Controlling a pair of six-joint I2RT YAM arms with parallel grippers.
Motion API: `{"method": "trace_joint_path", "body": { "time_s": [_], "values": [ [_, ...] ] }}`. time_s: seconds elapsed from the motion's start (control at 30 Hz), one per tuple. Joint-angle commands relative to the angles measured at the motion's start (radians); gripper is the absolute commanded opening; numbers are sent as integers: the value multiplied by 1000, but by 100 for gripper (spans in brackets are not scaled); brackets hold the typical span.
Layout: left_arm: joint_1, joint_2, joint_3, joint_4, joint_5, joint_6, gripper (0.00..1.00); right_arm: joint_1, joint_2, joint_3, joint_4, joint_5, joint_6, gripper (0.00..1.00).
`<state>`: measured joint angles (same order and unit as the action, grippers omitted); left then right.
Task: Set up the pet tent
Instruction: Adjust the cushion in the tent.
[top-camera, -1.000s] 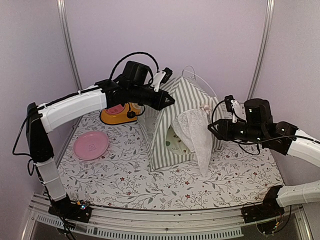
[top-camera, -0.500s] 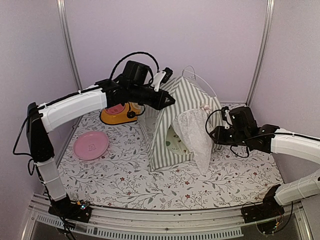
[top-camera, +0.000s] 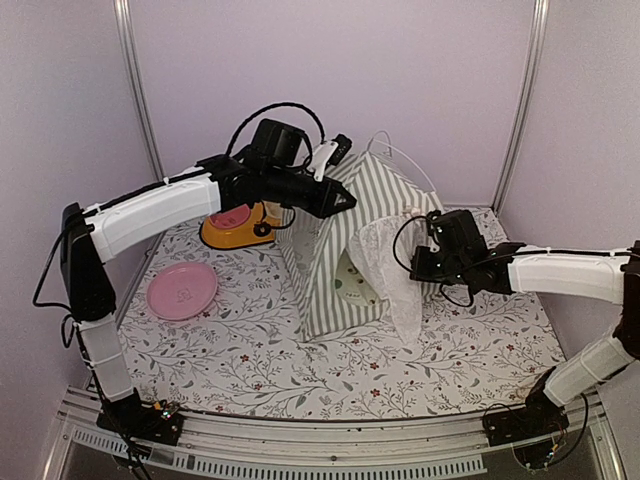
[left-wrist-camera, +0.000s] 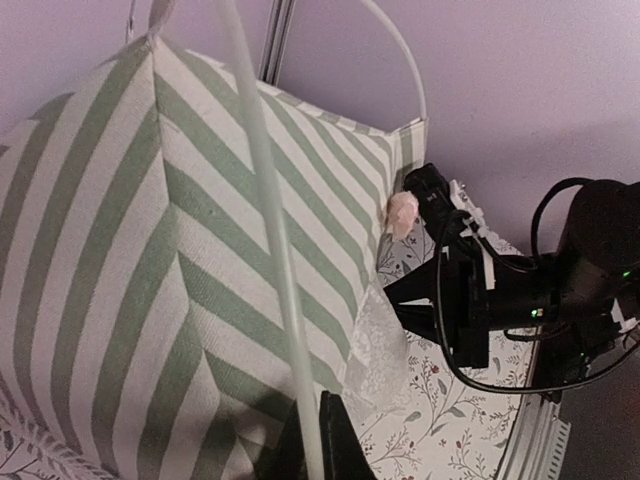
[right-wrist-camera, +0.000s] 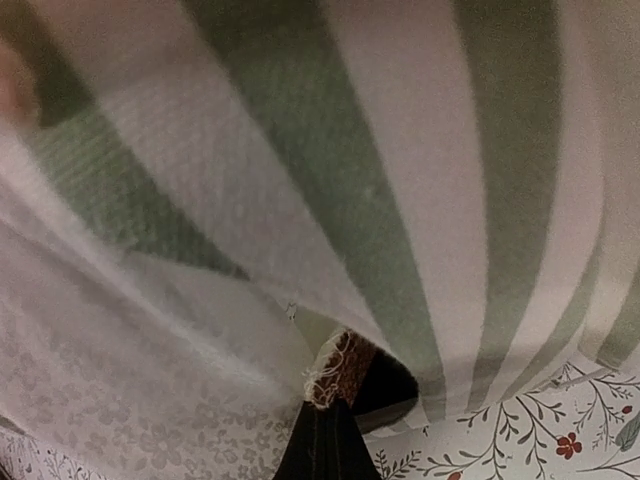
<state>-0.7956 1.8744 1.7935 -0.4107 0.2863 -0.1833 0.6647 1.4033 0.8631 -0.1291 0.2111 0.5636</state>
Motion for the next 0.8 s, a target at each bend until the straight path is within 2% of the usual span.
{"method": "trace_joint_path", "body": {
  "time_s": [0.0, 0.17, 0.27, 0.53, 0.6, 0.7, 0.77],
  "values": [
    [-13, 45, 20, -73, 28, 46, 0, -5, 123, 49, 58, 66, -6, 0],
    [-13, 28, 14, -78, 13, 46, 0, -11, 255, 71, 13, 145, 0, 9],
    [-5, 9, 3, -77, -26, 40, 0, -9, 253, 69, -40, 140, 22, 14],
    [20, 13, -11, -70, -47, 39, 0, -1, -93, 21, -99, 20, 3, 56],
    [19, 22, -4, -68, -43, 39, 0, 0, -176, 25, -114, -3, 0, 62],
    [22, 31, 5, -67, -40, 38, 0, -1, -240, 26, -145, -7, -2, 64],
    [21, 33, 7, -66, -38, 38, 0, -1, -245, 22, -157, 3, -5, 54]
  ]
}}
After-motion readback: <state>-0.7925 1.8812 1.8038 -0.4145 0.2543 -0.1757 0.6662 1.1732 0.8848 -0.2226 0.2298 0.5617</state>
